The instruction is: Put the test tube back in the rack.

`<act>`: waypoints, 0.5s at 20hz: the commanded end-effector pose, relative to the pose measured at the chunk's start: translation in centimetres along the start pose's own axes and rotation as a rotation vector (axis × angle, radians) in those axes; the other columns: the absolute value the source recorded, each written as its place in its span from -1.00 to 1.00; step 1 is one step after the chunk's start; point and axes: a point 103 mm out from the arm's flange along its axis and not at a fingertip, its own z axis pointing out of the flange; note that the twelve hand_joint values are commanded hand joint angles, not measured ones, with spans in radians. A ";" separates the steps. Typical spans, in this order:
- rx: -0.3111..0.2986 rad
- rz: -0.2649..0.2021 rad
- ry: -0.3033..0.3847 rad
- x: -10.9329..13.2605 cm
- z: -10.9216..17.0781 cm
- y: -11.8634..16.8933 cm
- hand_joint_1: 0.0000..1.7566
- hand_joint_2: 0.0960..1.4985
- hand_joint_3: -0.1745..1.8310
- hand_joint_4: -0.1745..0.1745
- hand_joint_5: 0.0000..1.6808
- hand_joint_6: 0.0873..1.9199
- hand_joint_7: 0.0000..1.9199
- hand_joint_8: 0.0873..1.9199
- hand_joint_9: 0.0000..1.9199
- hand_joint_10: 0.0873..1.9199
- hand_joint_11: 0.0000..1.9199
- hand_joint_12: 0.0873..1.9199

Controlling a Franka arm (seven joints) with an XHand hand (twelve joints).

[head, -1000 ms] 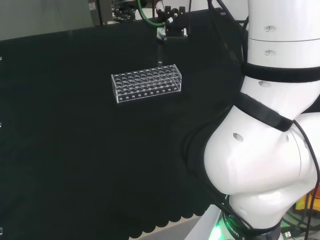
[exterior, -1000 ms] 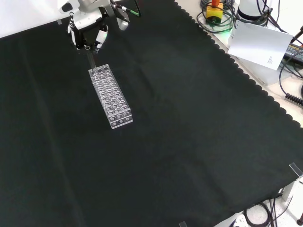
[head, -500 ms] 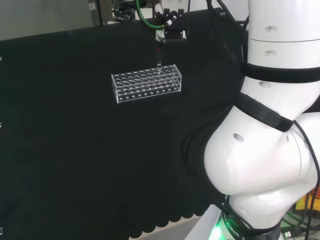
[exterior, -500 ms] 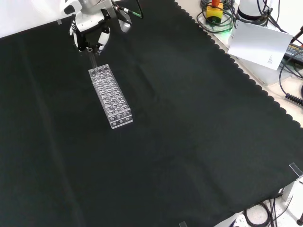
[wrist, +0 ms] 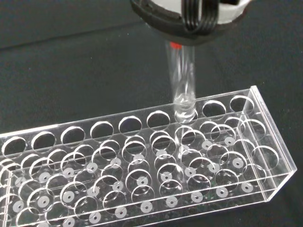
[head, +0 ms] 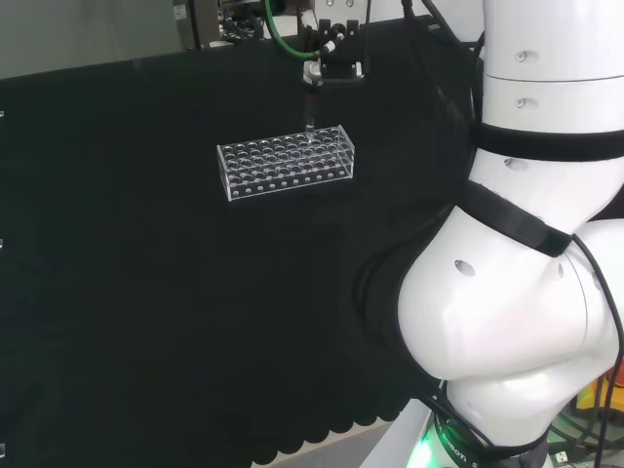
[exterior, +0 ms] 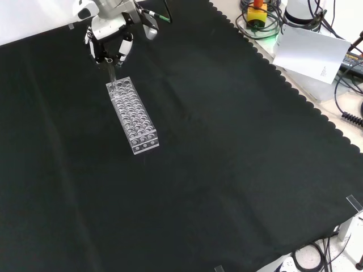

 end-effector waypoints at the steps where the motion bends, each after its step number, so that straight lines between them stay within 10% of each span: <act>1: 0.004 0.002 0.001 0.0 0.2 0.0 0.61 0.27 -0.83 -1.00 0.51 -0.79 0.36 -0.17 0.32 -0.69 -0.28 0.27; 10: 0.010 0.002 0.001 -0.3 0.8 0.4 0.61 0.27 -0.83 -1.00 0.52 -0.79 0.36 -0.17 0.32 -0.69 -0.28 0.27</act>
